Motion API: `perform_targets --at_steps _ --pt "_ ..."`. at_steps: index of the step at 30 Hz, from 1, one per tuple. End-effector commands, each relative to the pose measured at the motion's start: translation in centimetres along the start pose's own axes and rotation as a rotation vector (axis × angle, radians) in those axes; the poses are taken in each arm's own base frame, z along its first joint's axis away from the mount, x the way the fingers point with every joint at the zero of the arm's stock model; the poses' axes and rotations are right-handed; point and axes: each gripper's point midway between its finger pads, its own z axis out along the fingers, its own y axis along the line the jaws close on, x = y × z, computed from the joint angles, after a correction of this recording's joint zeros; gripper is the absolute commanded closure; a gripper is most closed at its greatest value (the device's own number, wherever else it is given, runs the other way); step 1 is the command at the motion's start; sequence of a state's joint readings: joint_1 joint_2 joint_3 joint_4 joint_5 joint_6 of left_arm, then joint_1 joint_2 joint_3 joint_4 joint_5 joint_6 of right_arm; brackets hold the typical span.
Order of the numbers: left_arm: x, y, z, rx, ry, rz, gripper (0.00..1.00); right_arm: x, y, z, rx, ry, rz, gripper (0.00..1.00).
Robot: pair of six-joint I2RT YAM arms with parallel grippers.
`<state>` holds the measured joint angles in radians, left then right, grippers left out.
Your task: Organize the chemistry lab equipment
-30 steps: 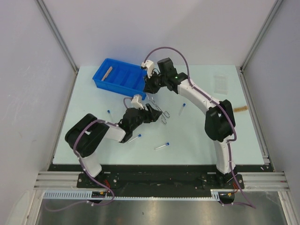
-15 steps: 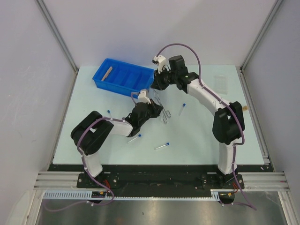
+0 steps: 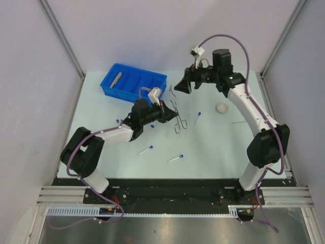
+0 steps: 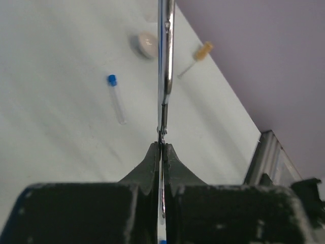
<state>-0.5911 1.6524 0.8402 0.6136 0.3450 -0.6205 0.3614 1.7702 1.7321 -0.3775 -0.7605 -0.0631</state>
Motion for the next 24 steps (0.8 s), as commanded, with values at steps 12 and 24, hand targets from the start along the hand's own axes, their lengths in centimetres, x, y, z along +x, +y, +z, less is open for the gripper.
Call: perform_targets --at_steps 12,24 --pt "0.7 -14.8 -12.7 0.612 0.241 0.108 1.0 2.9 12.9 -7.6 -0.37 0.06 0.021 0.07" --pt "2.1 -17.5 -14.4 0.658 0.234 0.113 1.0 3.6 19.0 -8.1 -0.638 0.047 0.184 0.41"
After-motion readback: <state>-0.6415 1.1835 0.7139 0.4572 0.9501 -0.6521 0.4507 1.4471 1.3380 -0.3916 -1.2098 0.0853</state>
